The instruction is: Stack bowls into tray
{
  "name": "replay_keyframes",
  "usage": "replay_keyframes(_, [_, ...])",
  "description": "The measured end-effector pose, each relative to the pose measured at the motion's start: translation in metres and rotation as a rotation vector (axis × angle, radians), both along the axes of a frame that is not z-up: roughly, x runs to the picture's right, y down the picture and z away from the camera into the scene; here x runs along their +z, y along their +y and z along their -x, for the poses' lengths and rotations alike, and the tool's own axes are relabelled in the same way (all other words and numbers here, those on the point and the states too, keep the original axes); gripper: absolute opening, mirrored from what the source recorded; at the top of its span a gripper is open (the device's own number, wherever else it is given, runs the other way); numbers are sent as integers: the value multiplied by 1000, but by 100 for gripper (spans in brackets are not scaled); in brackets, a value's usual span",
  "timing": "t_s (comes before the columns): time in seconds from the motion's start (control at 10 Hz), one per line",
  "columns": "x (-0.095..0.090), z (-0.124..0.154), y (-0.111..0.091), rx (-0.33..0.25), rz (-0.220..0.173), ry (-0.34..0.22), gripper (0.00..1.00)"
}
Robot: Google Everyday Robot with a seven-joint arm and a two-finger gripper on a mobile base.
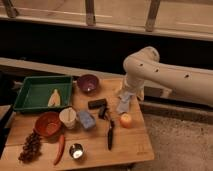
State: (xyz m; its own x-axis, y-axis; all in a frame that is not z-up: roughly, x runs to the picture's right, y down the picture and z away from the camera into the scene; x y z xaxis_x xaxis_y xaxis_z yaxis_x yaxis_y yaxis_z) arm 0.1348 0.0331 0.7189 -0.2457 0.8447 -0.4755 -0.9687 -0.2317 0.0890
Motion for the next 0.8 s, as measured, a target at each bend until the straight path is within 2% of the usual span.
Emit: replay_keyframes(0.8, [0,0,0,0,0,0,80])
